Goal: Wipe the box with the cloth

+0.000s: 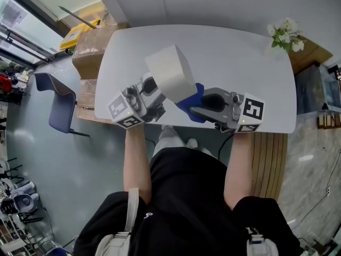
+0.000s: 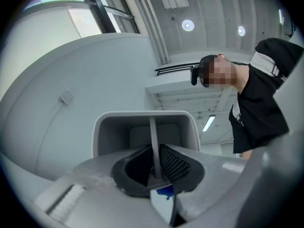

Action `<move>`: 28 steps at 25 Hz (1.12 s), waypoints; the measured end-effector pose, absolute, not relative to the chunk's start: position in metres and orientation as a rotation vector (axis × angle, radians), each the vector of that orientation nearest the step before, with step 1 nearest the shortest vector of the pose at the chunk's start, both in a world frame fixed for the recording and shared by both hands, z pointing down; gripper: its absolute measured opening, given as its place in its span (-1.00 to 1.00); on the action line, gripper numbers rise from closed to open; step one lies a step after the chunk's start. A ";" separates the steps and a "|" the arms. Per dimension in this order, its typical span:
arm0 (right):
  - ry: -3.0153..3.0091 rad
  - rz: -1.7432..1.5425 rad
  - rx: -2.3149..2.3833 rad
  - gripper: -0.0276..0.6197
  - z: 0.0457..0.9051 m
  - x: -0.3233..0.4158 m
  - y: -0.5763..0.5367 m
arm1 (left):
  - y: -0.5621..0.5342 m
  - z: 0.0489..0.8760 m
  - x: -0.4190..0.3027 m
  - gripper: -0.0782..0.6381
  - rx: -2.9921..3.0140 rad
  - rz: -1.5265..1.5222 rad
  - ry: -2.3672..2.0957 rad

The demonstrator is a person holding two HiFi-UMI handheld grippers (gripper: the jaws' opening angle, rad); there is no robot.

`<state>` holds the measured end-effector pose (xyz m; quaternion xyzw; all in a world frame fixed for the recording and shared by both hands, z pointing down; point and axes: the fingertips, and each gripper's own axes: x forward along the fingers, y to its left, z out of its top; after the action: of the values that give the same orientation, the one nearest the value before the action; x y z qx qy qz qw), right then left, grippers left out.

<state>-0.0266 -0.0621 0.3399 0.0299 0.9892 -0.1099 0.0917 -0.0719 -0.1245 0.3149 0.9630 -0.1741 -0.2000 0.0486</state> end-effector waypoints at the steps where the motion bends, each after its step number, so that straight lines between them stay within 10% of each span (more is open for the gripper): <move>1: 2.939 -0.335 0.094 -0.74 0.340 -0.027 -0.061 | -0.126 0.317 -0.073 -0.64 2.931 -0.599 -0.541; 28: 2.767 -0.205 0.146 -0.74 0.292 -0.004 -0.065 | -0.116 0.377 -0.060 -0.64 2.952 -0.199 -0.406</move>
<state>-0.0040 -0.0645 0.2924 0.0517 0.9795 -0.0727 0.1808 -0.0602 -0.1165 0.3772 0.9855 -0.1355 -0.0663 0.0775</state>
